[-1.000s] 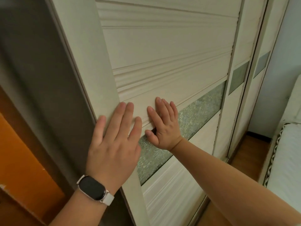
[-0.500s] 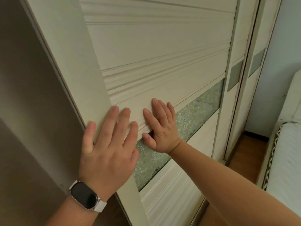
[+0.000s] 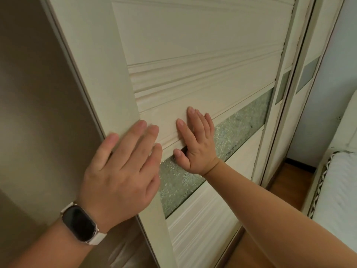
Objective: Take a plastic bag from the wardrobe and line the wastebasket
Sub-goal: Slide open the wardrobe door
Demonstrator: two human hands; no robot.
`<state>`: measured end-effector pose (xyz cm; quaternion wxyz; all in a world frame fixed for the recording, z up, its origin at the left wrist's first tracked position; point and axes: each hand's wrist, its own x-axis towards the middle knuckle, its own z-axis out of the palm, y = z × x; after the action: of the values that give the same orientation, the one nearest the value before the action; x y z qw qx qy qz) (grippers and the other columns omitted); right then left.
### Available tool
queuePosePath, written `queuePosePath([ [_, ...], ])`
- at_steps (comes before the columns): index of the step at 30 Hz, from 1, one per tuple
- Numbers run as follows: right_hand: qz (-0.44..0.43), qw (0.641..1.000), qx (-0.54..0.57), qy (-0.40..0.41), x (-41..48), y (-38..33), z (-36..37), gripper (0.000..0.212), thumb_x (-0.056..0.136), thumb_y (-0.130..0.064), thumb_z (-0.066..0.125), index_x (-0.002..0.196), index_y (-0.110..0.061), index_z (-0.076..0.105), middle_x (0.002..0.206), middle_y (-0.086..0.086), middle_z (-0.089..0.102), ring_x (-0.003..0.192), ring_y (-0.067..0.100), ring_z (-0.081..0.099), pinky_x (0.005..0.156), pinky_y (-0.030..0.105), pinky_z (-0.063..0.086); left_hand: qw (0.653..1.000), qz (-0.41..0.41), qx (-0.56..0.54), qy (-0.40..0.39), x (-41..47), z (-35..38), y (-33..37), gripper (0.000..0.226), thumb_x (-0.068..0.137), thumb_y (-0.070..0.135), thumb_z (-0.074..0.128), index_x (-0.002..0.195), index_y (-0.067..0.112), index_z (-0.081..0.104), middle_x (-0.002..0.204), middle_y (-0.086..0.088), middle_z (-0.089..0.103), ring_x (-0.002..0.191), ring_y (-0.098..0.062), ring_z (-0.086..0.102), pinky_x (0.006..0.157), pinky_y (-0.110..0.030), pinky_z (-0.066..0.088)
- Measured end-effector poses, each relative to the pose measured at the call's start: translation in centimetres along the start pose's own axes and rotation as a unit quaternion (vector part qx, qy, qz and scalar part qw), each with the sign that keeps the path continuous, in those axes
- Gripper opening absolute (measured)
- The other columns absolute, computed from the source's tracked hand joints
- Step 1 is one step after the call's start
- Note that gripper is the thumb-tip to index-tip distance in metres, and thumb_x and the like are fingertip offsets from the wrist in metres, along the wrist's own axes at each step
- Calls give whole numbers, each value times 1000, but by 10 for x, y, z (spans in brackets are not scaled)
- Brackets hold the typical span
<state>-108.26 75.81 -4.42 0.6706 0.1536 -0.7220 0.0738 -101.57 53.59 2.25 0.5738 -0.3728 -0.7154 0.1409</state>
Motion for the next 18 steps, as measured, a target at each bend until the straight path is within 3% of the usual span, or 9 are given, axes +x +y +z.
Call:
queuePosePath([
  [11, 16, 1000, -7, -26, -3, 33, -9, 61, 95, -55, 32, 141, -17, 42, 147, 18, 36, 137, 39, 36, 103, 68, 35, 999, -1, -19, 35, 35, 31, 27, 34, 83, 32, 52, 107, 15, 68, 132, -5, 62, 133, -27, 42, 108, -45, 21],
  [18, 66, 997, -8, -33, -5, 47, -7, 59, 97, -55, 28, 146, -23, 33, 150, 20, 30, 140, 42, 31, 105, 70, 31, 996, 18, -79, 24, 57, 45, 36, 34, 85, 32, 49, 105, 13, 69, 127, -7, 65, 133, -27, 42, 114, -41, 16],
])
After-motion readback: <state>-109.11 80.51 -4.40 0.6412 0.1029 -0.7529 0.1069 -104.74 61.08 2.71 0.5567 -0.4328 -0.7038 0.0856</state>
